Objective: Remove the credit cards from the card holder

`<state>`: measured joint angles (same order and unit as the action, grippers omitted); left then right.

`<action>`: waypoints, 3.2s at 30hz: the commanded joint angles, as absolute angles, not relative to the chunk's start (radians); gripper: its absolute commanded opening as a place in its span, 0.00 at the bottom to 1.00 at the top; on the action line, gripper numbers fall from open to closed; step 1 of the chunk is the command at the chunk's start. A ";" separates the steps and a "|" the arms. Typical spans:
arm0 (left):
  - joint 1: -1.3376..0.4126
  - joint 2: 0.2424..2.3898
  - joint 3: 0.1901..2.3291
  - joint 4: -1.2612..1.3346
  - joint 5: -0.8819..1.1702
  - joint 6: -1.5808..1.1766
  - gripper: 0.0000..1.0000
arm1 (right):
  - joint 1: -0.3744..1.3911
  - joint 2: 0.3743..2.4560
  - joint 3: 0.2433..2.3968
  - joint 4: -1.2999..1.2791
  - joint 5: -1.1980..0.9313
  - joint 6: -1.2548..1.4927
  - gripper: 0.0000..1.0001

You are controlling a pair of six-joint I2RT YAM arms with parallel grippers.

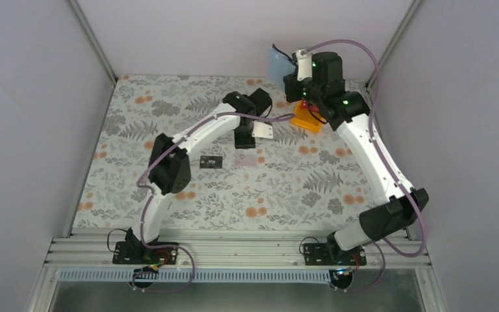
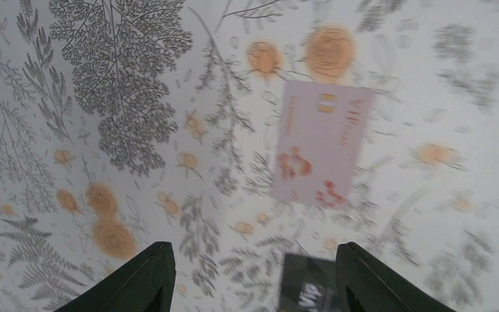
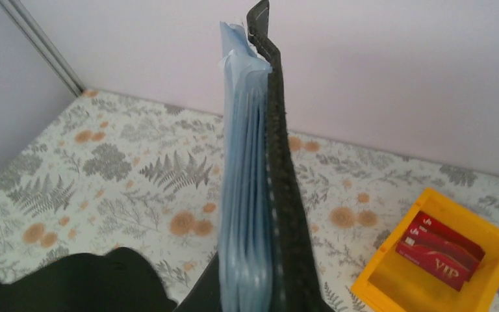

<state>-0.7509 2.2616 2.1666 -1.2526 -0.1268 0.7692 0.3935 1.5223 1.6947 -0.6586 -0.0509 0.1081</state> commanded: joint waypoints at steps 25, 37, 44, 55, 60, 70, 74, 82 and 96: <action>-0.060 1.438 1.665 -0.892 1.025 0.460 1.00 | 0.555 1.615 1.783 -0.554 -0.931 -0.117 0.04; -0.034 1.420 1.584 -0.936 1.293 0.543 0.75 | 0.579 1.696 1.812 -0.521 -0.984 -0.120 0.04; -0.034 1.421 1.640 -1.093 1.395 0.713 0.03 | 0.579 1.698 1.813 -0.526 -1.021 -0.175 0.24; -0.025 1.420 1.649 -1.171 1.403 0.824 0.02 | 0.456 1.596 1.658 -0.475 -1.148 -0.241 0.68; -0.025 1.417 1.657 -1.198 1.404 0.857 0.02 | 0.454 1.584 1.645 -0.469 -1.144 -0.242 0.71; -0.025 1.414 1.646 -1.195 1.409 0.864 0.02 | 0.515 1.637 1.679 -0.401 -1.066 -0.150 0.68; -0.026 1.416 1.644 -1.205 1.416 0.877 0.02 | 0.532 1.652 1.697 -0.413 -1.062 -0.163 0.44; -0.025 1.426 1.622 -1.134 1.387 0.796 0.02 | 0.568 1.656 1.727 -0.454 -1.094 -0.207 0.17; -0.026 1.418 1.536 -0.953 1.285 0.594 0.44 | 0.655 1.693 1.762 -0.380 -0.902 -0.081 0.04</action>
<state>-0.0235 1.4364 1.5547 -1.0256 1.3121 0.6495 0.5976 1.6844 1.7100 -0.4381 -0.9298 -0.1215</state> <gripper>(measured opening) 0.238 0.118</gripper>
